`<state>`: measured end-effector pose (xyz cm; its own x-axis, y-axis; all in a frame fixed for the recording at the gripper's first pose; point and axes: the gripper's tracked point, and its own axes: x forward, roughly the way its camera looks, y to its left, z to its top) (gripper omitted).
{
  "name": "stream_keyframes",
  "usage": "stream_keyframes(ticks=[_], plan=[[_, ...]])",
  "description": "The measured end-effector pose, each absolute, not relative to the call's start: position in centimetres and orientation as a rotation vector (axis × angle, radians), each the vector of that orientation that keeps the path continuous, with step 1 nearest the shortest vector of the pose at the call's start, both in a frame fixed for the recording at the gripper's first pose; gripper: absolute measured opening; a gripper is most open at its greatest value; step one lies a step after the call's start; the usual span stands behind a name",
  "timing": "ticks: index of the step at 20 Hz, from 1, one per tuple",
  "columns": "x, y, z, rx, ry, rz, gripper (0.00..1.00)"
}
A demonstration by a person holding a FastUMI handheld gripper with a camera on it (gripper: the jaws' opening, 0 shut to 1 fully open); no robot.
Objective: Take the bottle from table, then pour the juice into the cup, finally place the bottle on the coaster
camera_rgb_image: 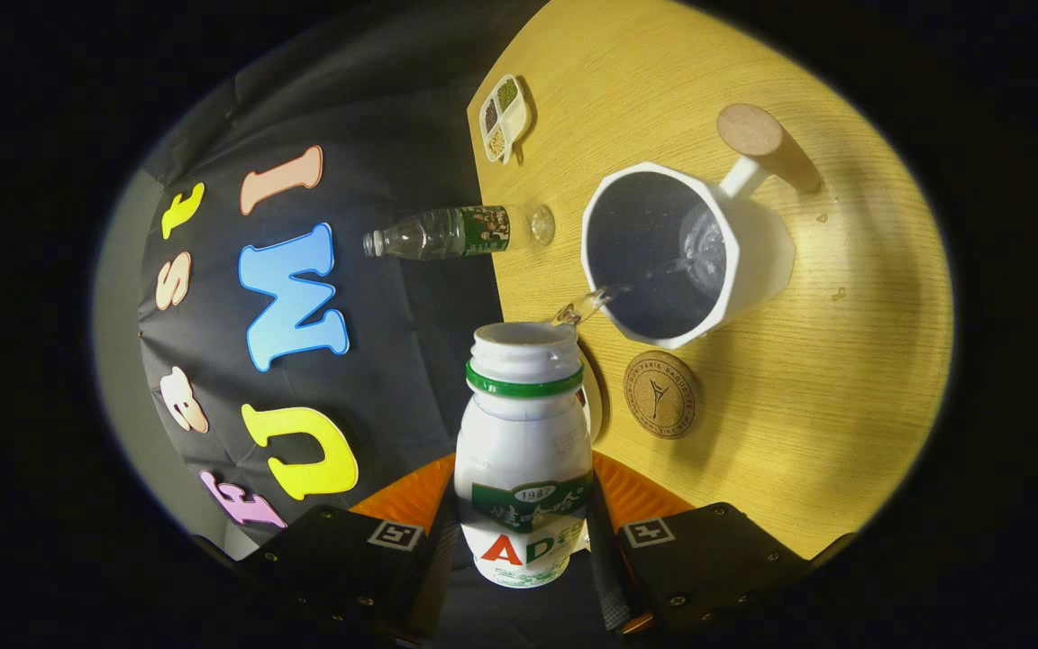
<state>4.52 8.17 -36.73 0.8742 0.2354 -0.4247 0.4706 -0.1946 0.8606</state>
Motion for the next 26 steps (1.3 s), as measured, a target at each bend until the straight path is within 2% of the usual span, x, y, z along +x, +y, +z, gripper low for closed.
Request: stream_keyframes(ticks=[26], plan=[[5.1, 7.4, -36.5, 1.861, 0.492, -0.247, 0.66]])
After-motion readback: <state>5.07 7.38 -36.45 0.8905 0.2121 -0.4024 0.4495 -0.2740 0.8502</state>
